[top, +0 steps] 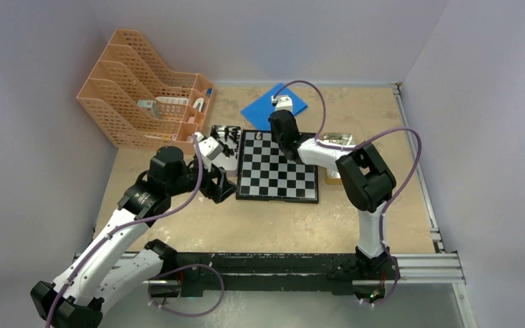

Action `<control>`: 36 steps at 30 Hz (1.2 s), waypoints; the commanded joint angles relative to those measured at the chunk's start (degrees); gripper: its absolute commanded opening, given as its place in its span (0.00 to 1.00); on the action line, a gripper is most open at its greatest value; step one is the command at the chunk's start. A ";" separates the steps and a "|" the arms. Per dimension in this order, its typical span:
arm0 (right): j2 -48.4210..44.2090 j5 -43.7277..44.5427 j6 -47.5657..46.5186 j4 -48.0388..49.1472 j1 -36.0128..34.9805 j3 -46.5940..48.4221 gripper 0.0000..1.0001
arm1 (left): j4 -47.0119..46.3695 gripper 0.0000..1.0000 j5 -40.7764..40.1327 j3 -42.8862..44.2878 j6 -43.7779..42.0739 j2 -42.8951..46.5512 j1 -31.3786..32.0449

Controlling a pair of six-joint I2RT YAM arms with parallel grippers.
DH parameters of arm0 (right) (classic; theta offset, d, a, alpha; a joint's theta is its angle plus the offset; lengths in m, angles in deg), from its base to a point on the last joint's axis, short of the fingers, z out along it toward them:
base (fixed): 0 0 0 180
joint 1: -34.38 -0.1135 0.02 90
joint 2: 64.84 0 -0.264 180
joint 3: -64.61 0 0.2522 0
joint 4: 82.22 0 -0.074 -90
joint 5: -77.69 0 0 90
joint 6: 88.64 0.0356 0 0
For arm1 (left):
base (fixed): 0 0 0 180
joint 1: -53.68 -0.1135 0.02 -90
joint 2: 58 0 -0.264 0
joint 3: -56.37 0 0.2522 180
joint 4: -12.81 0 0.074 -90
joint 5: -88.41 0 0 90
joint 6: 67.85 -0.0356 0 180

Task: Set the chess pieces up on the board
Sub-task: Place the chess piece on the chessboard.

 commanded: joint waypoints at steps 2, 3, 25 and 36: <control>0.04 0.76 0.12 3.77 0.06 1.85 0.13 | -1.58 0.72 0.26 -0.12 0.06 1.21 -0.26; 0.12 0.76 0.12 3.80 0.08 1.93 0.13 | -1.59 0.72 0.26 -0.12 0.06 1.26 -0.25; 2.50 1.21 -0.01 3.03 -0.01 3.43 0.17 | -1.86 0.72 0.87 -0.25 -0.03 1.50 -0.25; 3.36 0.12 0.53 0.56 -0.02 4.87 0.24 | -1.86 0.72 1.23 -0.29 -0.03 1.45 -0.26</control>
